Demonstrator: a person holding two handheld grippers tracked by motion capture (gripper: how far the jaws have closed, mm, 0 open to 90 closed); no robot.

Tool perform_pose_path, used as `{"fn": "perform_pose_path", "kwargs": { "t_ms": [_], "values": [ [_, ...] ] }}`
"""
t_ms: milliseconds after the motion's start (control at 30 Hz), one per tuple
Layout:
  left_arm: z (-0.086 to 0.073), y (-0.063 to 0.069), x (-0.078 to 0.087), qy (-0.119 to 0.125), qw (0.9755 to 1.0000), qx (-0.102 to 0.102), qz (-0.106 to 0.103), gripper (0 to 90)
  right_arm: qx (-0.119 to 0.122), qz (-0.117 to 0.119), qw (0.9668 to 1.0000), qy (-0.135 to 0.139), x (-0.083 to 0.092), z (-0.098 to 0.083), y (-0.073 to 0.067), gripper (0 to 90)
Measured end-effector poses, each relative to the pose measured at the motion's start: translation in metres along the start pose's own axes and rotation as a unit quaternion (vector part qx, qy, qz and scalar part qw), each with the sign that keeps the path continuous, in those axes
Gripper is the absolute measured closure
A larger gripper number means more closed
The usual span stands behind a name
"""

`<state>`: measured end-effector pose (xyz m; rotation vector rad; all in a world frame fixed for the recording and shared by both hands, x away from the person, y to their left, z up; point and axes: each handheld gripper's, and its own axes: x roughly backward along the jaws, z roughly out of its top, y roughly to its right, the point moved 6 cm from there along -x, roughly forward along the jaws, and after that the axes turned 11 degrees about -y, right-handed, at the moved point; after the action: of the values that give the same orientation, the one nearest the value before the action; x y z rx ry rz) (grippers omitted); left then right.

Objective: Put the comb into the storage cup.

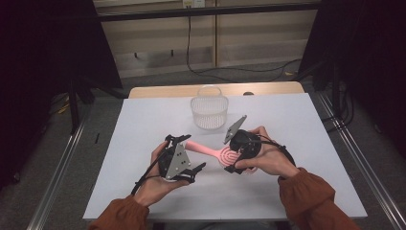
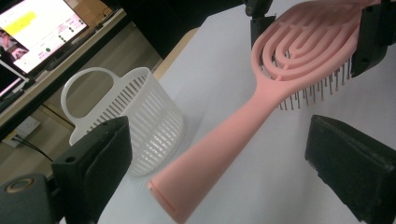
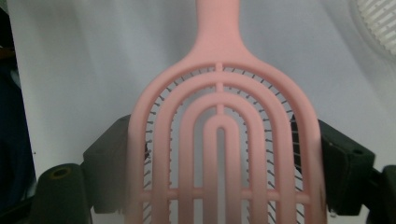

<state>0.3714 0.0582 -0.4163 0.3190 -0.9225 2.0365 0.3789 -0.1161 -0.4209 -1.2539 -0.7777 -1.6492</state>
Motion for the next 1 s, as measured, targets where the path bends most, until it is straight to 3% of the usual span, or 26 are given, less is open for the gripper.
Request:
{"fn": "perform_pose_path", "kwargs": {
  "t_ms": [333, 433, 500, 600, 733, 800, 867, 967, 1000],
  "values": [
    [0.001, 0.005, -0.01, -0.018, 0.9987, -0.04, 0.025, 12.4, 0.004, 0.002, 0.9998, -0.019, 0.003, 0.007, 0.001, 19.4],
    [0.002, 0.005, -0.011, -0.022, 0.9969, -0.065, 0.04, 15.0, 0.003, 0.004, 0.9997, -0.024, 0.004, 0.009, 0.0, 19.4],
    [0.001, 0.007, -0.014, -0.027, 0.9966, -0.067, 0.038, 16.3, 0.007, 0.006, 0.9996, -0.028, 0.004, 0.01, 0.001, 19.4],
    [0.0, 0.008, -0.016, -0.035, 0.9942, -0.091, 0.046, 18.9, 0.008, 0.008, 0.9993, -0.036, 0.004, 0.013, 0.001, 19.4],
    [-0.002, 0.009, -0.018, -0.051, 0.9874, -0.139, 0.055, 24.7, 0.012, 0.013, 0.9989, -0.043, 0.004, 0.017, 0.002, 19.4],
    [-0.002, 0.009, -0.019, -0.053, 0.9854, -0.151, 0.059, 26.5, 0.009, 0.013, 0.9989, -0.044, 0.004, 0.019, 0.002, 19.4],
    [-0.001, 0.01, -0.02, -0.05, 0.9852, -0.151, 0.063, 30.3, 0.009, 0.015, 0.9988, -0.045, 0.003, 0.021, 0.001, 19.4],
    [-0.001, 0.01, -0.021, -0.061, 0.9799, -0.171, 0.084, 36.0, 0.011, 0.014, 0.9987, -0.047, 0.002, 0.023, 0.002, 19.4],
    [0.0, 0.011, -0.022, -0.056, 0.9794, -0.173, 0.088, 36.4, 0.013, 0.014, 0.9987, -0.048, 0.002, 0.024, 0.001, 19.4]
  ]
}}
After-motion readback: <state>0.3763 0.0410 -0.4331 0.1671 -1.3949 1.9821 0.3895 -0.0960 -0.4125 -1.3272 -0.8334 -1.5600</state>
